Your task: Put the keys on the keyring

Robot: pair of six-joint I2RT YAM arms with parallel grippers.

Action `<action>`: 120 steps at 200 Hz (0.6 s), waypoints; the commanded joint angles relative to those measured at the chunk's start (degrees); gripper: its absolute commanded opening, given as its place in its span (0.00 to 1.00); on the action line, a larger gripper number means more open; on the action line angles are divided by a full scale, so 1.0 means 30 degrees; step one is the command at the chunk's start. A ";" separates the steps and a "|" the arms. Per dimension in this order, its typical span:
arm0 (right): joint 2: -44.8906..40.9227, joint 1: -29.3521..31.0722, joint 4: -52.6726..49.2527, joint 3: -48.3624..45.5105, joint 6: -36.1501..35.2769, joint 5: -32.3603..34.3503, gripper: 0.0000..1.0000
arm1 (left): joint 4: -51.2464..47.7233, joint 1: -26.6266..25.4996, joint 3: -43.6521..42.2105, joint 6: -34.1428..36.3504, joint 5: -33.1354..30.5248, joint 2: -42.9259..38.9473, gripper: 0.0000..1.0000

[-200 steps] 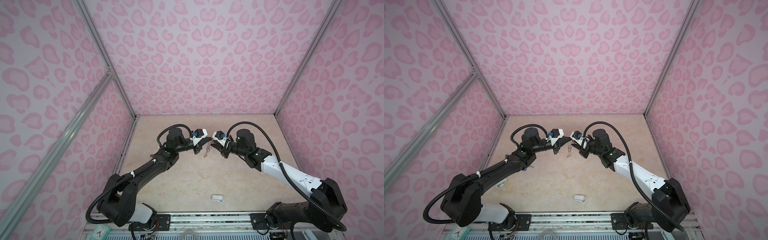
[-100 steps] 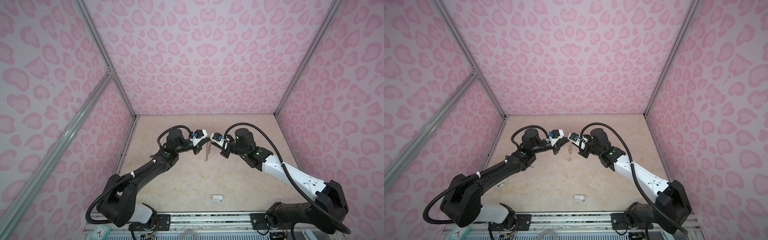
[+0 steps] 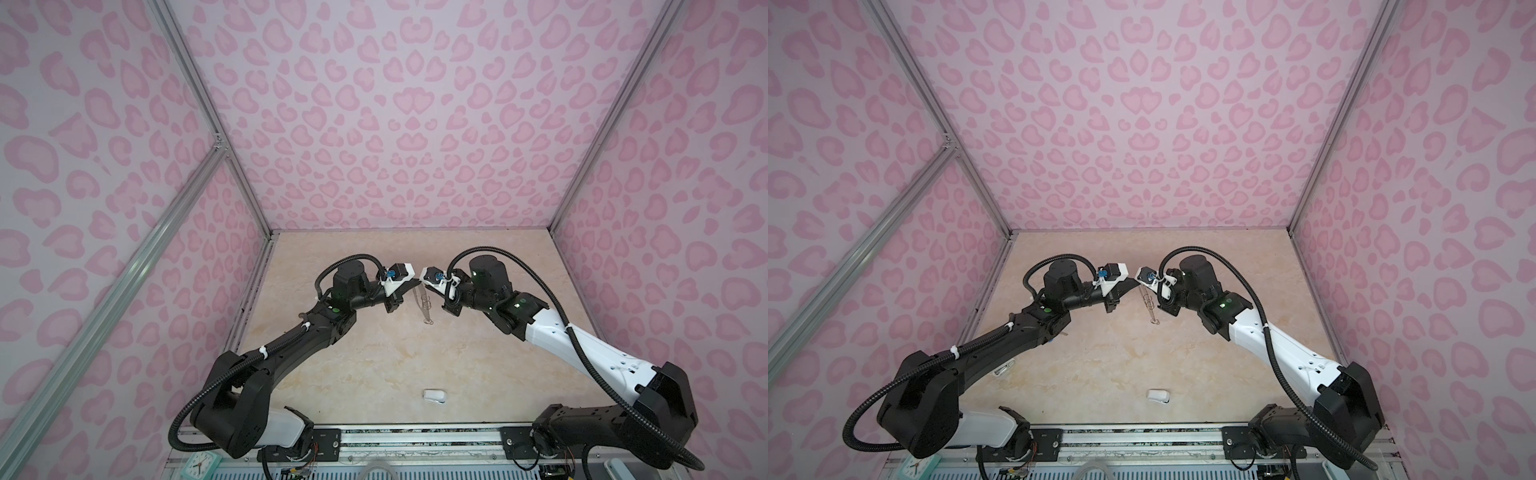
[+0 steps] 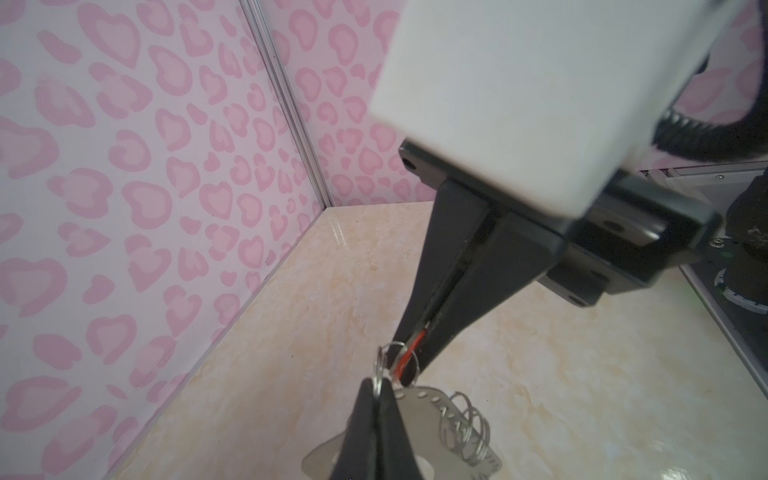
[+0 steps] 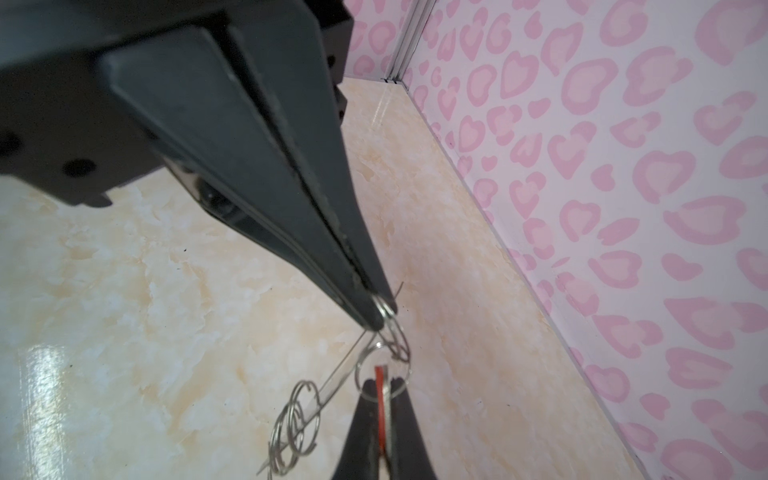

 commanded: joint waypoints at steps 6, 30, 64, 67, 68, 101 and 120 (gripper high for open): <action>0.0075 -0.0006 -0.0097 0.0202 -0.0054 -0.0192 0.00 | 0.0247 -0.0013 -0.0037 0.0303 0.0066 -0.0248 0.03; 0.0108 -0.0015 -0.0384 0.0289 -0.0059 -0.0101 0.00 | 0.0181 -0.0013 -0.0107 0.0429 -0.0045 -0.0324 0.03; 0.0190 -0.0034 -0.0655 0.0533 -0.0054 -0.0207 0.00 | 0.0043 -0.0013 -0.0136 0.0656 -0.0047 -0.0387 0.03; 0.0173 -0.0061 -0.0688 0.0533 -0.0043 -0.0213 0.00 | -0.0006 -0.0013 -0.0136 0.0671 -0.0044 -0.0376 0.03; 0.0185 -0.0063 -0.0686 0.0519 -0.0044 -0.0214 0.00 | -0.0011 -0.0013 -0.0136 0.0682 -0.0063 -0.0375 0.03; 0.0019 -0.0120 -0.0984 0.0591 0.0105 -0.0300 0.00 | -0.0134 -0.0013 -0.0194 0.0840 0.0007 -0.0469 0.03; -0.0018 -0.0349 -0.1007 0.0666 0.0488 -0.0550 0.00 | -0.0108 -0.0013 -0.0250 0.0928 0.0094 -0.0526 0.03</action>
